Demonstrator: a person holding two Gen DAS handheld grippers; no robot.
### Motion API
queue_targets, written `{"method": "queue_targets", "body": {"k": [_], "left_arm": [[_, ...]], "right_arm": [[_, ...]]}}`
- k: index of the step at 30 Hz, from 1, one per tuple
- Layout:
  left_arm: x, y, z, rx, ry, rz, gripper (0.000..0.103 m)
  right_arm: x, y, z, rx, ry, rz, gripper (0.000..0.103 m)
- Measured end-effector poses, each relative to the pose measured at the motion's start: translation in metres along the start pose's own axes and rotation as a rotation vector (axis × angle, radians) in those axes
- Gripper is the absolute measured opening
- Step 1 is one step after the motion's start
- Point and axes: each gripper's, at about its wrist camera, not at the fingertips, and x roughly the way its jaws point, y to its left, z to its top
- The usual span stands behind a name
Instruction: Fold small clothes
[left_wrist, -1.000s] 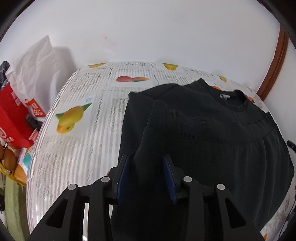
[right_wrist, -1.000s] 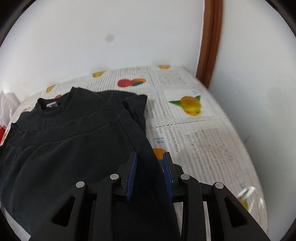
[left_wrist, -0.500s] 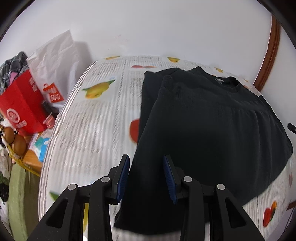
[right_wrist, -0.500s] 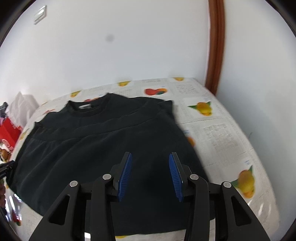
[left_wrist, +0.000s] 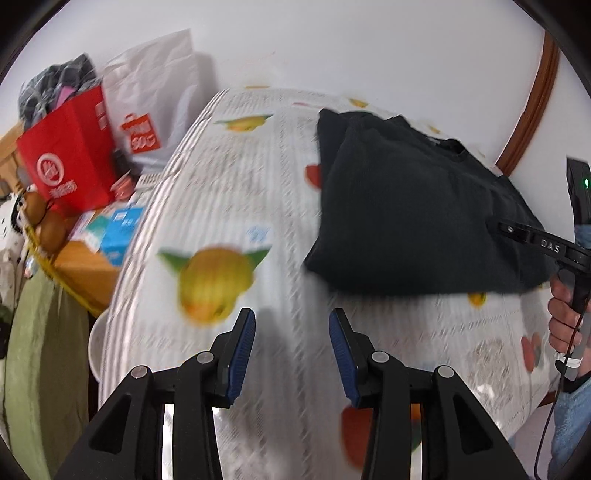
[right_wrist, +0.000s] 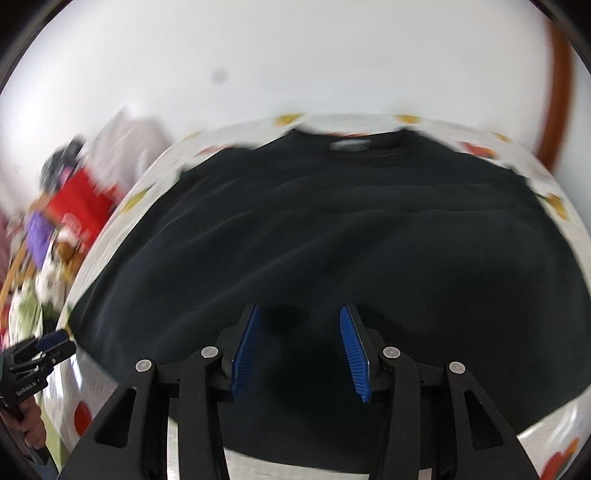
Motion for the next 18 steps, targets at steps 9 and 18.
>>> {"method": "queue_targets", "body": {"k": [9,18], "left_arm": [[-0.02,0.035,-0.024,-0.059,-0.027,-0.018,0.05],[-0.028,0.049,-0.03,-0.089,-0.05,-0.056,0.052]], "right_arm": [[0.002,0.119,-0.015,-0.291,-0.019,0.029,0.048],[0.002,0.179,-0.037,-0.465,0.002,0.082,0.052]]}}
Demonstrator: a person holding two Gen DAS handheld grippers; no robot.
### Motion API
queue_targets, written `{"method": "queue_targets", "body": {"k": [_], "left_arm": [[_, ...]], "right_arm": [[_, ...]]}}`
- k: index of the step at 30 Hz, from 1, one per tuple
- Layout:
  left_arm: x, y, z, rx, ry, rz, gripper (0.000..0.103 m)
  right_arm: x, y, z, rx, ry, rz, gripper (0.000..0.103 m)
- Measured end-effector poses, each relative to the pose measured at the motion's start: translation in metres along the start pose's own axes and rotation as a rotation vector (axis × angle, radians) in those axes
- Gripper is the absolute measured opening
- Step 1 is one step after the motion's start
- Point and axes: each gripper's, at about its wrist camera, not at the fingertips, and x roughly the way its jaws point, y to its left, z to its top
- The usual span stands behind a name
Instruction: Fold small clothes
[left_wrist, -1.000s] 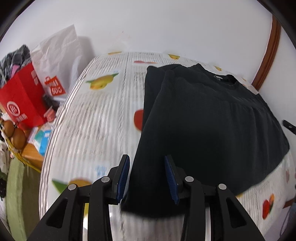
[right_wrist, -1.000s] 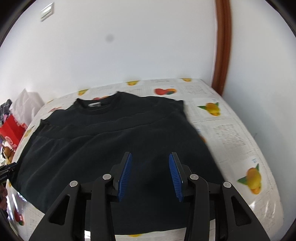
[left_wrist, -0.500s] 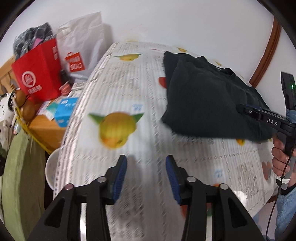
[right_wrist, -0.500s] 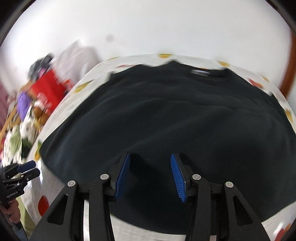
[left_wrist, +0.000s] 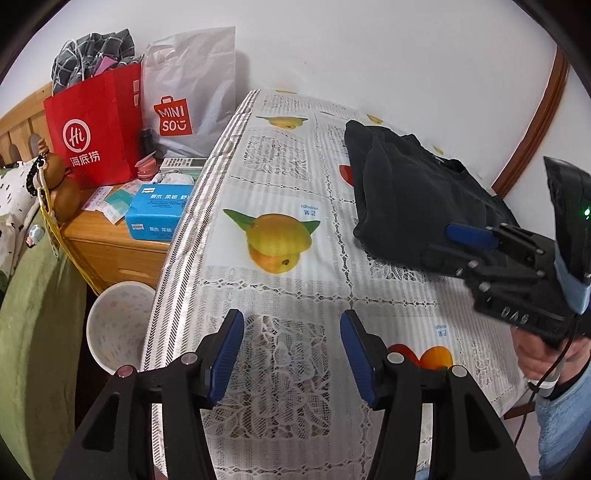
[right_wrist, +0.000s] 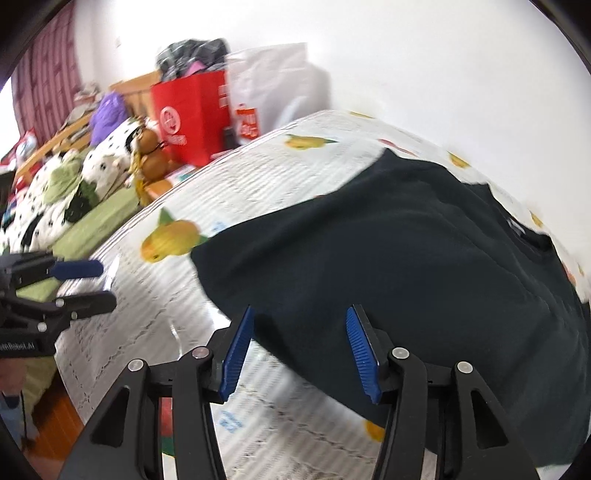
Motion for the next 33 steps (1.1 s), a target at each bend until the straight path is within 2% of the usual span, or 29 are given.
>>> {"method": "queue_targets", "body": {"k": [10,19,21,23,25,29,33], "left_arm": [[-0.004,0.009,-0.006,-0.019,-0.002,-0.023,0.053],[-0.001,0.009,-0.008,-0.006,0.01,-0.025,0.053],[0.0,0.008,-0.007,-0.004,0.013,-0.027,0.053],[0.001,0.006,-0.006,-0.004,0.016,-0.028,0.053],[0.003,0.004,-0.006,0.001,0.023,-0.028,0.053],[0.008,-0.004,-0.004,0.015,0.034,-0.021,0.053],[0.014,-0.017,0.003,0.031,0.041,-0.018,0.053]], "right_arm": [[0.019,0.032,0.001,-0.112,0.021,-0.035,0.054],[0.034,0.036,0.006,-0.11,0.006,-0.06,0.054],[0.035,0.036,0.008,-0.108,-0.001,-0.063,0.048],[0.035,0.034,0.009,-0.114,-0.014,-0.075,0.026],[0.034,0.028,0.012,-0.087,-0.022,-0.076,0.014],[0.021,0.004,0.019,0.027,-0.052,0.013,0.011],[-0.017,-0.021,0.027,0.122,-0.166,0.027,0.01]]}}
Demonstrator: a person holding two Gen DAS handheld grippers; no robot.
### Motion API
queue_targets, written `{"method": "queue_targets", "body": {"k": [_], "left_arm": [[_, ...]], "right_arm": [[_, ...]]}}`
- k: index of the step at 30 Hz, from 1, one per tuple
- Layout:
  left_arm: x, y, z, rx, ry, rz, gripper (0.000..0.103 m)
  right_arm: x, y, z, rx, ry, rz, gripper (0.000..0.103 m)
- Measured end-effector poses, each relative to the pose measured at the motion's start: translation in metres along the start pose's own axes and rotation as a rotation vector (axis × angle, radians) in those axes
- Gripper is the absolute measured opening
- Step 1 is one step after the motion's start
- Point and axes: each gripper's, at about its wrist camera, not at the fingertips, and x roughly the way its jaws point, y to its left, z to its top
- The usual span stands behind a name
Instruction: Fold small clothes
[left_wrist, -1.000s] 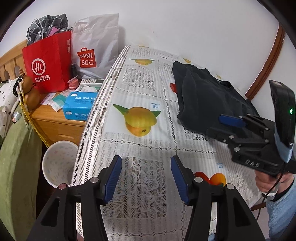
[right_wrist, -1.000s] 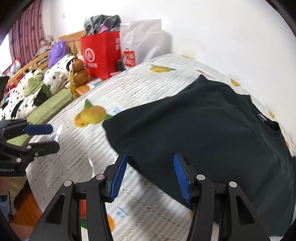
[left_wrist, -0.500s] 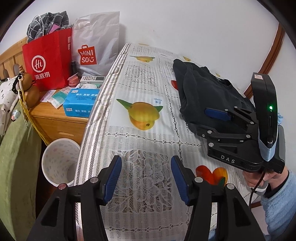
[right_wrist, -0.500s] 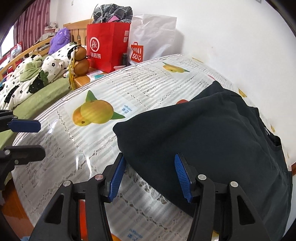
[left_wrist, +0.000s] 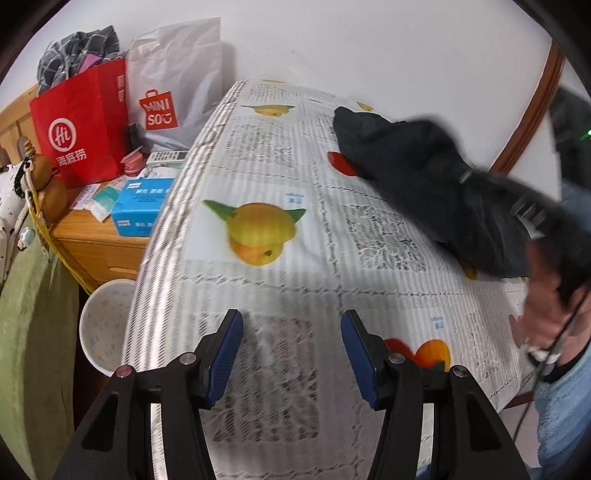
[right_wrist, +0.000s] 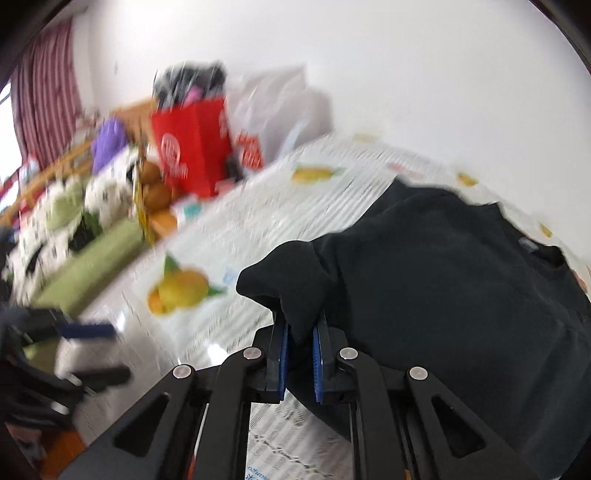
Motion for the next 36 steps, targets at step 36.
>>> {"method": "queue_targets", "body": {"k": [36], "left_arm": [[0.098,-0.279,0.029,0.404,0.084,-0.205,0.061]], "right_arm": [[-0.125,-0.277,-0.151,0.655,-0.199,-0.087,0.034]]}}
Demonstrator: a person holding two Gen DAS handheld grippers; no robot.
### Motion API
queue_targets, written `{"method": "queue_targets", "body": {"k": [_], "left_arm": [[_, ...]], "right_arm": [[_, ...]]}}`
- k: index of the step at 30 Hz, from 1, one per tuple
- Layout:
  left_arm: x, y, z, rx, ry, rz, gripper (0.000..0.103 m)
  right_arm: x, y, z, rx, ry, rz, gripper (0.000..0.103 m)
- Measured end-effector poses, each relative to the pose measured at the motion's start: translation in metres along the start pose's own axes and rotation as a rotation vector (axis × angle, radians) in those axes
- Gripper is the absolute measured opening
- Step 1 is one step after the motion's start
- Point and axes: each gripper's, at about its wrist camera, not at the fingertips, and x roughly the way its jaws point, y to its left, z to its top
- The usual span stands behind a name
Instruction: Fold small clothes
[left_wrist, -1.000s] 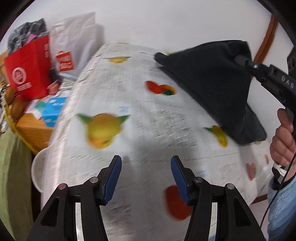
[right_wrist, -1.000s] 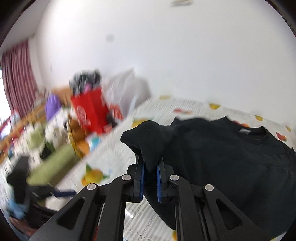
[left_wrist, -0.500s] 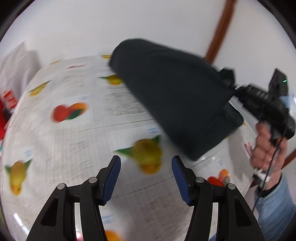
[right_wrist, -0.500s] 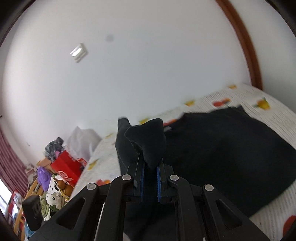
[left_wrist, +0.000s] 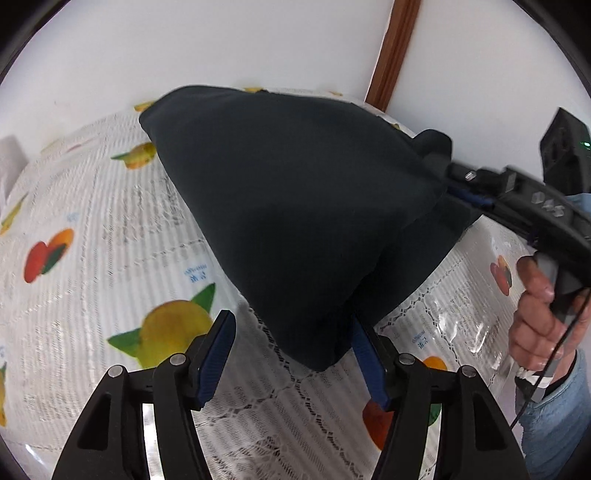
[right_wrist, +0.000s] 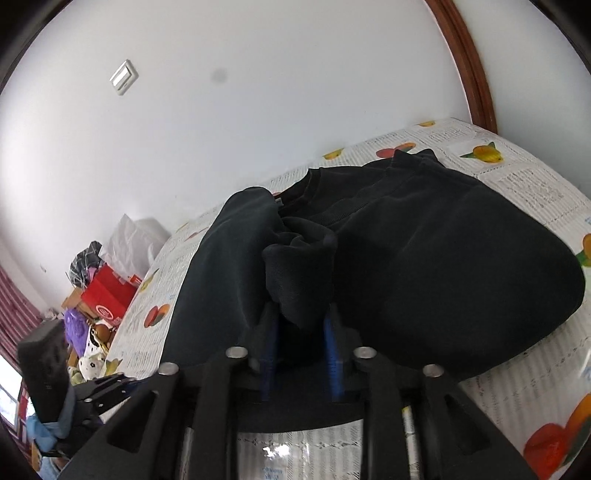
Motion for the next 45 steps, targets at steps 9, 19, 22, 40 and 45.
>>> {"method": "queue_targets", "body": {"k": [9,19,22,40,45], "left_arm": [[0.016,-0.005,0.004,-0.032,-0.021,0.002,0.061],[0.017,-0.008,0.007,-0.04,-0.053,0.001,0.047],[0.014,-0.001,0.007,-0.066,-0.064,-0.015,0.035],[-0.033,0.112,-0.027,-0.242,-0.103,0.051,0.022],[-0.038,0.133,-0.035,-0.261,-0.102,0.027,0.032]], "right_arm": [[0.019,-0.014,0.014,0.08,0.046,0.084,0.062],[0.061,0.0,0.009,-0.022,0.101,-0.059,0.03],[0.063,0.002,0.009,-0.031,0.103,-0.069,0.029],[0.128,0.096,0.003,-0.132,0.207,0.024,0.026],[0.13,0.113,0.002,-0.113,0.213,0.103,0.032]]}}
